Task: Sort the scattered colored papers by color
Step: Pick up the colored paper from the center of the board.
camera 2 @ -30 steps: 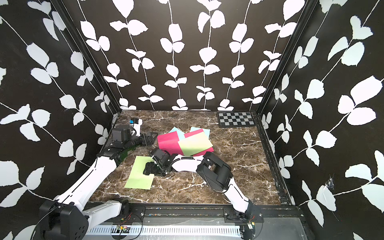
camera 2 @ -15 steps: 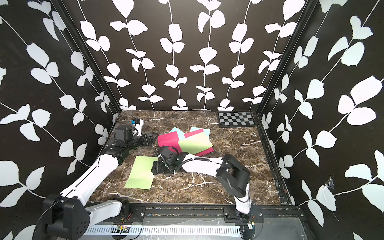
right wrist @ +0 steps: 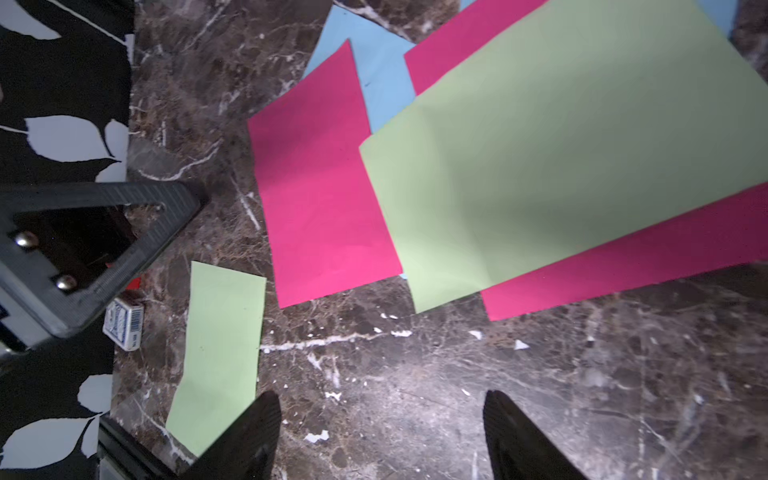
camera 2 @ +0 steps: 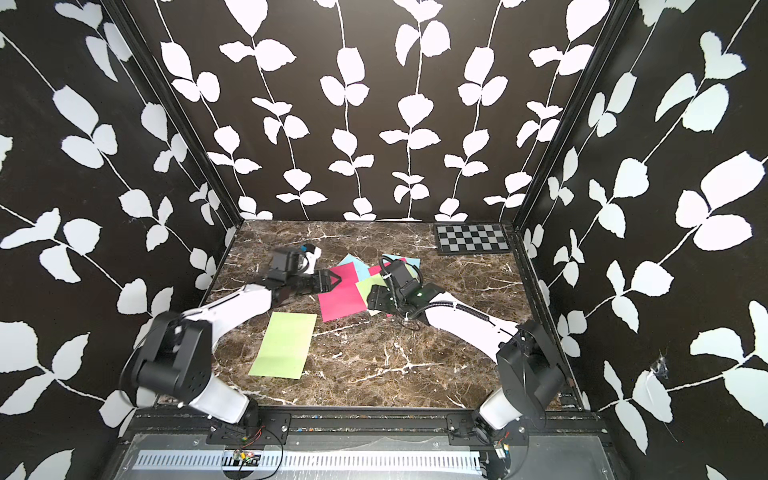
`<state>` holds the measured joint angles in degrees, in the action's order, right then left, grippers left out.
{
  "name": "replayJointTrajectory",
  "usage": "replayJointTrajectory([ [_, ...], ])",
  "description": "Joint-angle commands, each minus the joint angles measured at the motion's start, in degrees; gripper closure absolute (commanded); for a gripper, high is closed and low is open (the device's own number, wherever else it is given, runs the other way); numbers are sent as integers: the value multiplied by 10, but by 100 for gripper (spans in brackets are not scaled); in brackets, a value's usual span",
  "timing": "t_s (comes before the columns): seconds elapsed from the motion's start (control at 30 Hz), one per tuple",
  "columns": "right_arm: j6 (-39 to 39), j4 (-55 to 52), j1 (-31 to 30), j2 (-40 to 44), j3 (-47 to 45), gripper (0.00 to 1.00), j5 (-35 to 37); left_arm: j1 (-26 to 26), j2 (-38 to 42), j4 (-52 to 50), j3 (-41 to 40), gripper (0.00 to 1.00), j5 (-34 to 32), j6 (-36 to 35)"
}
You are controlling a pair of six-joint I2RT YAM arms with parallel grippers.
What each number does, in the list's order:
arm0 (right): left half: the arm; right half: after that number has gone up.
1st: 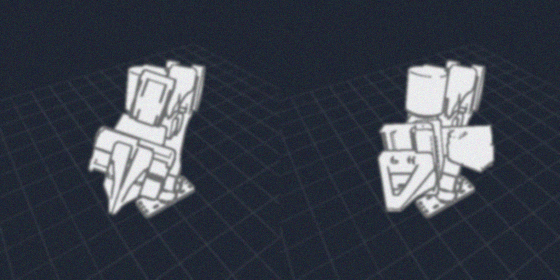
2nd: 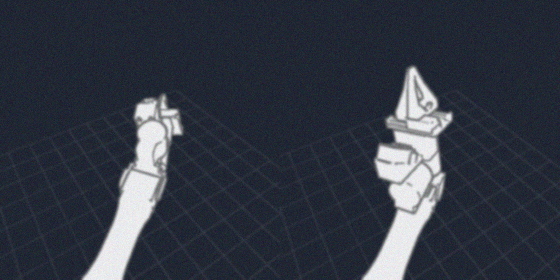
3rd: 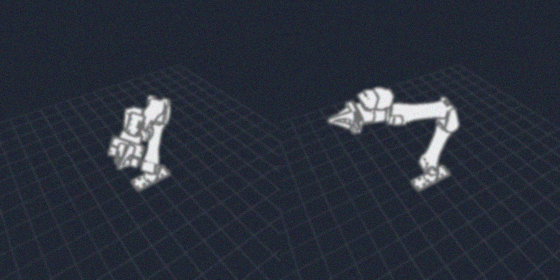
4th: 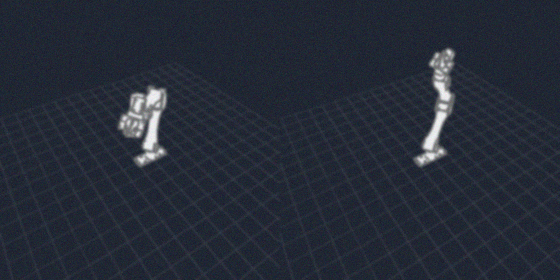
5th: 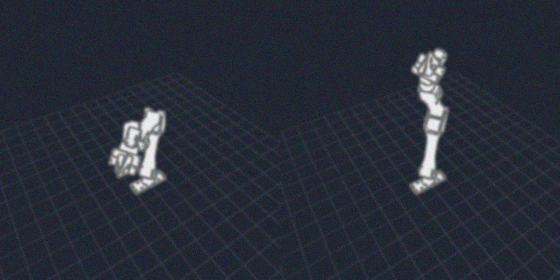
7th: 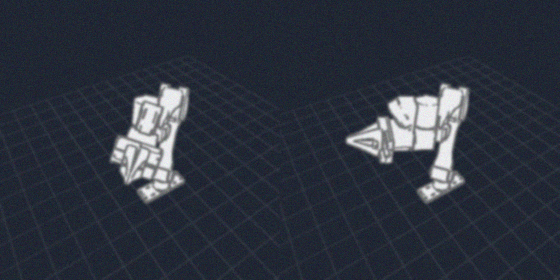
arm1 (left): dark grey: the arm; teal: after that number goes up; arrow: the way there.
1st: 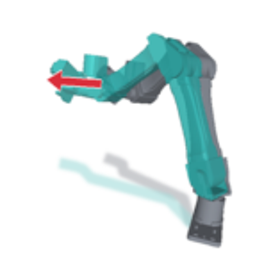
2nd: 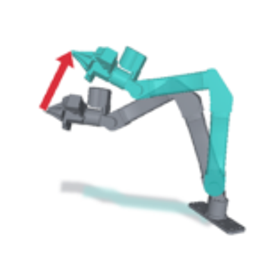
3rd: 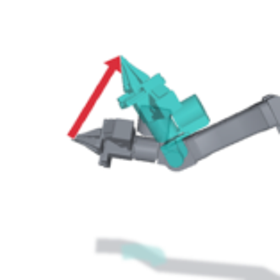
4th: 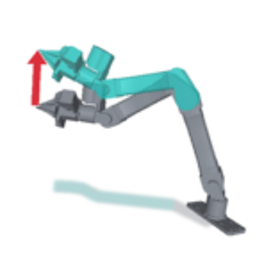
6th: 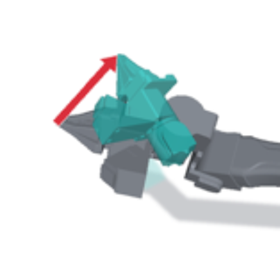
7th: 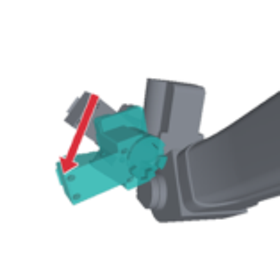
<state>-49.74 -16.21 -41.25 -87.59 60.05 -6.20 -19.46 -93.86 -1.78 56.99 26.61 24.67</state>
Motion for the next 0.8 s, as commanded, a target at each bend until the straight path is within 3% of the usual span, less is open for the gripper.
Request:
replayJointTrajectory([
  [0.0,-11,40,21,15,-35,22,-23,-15,-50,13,66,51,40,4],
  [0.1,-25,73,44,15,-60,22,-42,-25,-116,16,123,68,62,17],
  [0.27,-70,159,77,1,-108,22,-83,-42,-210,20,198,86,100,39],
  [0.77,-136,280,108,-55,-140,22,-94,-65,-307,39,260,87,114,72],
])
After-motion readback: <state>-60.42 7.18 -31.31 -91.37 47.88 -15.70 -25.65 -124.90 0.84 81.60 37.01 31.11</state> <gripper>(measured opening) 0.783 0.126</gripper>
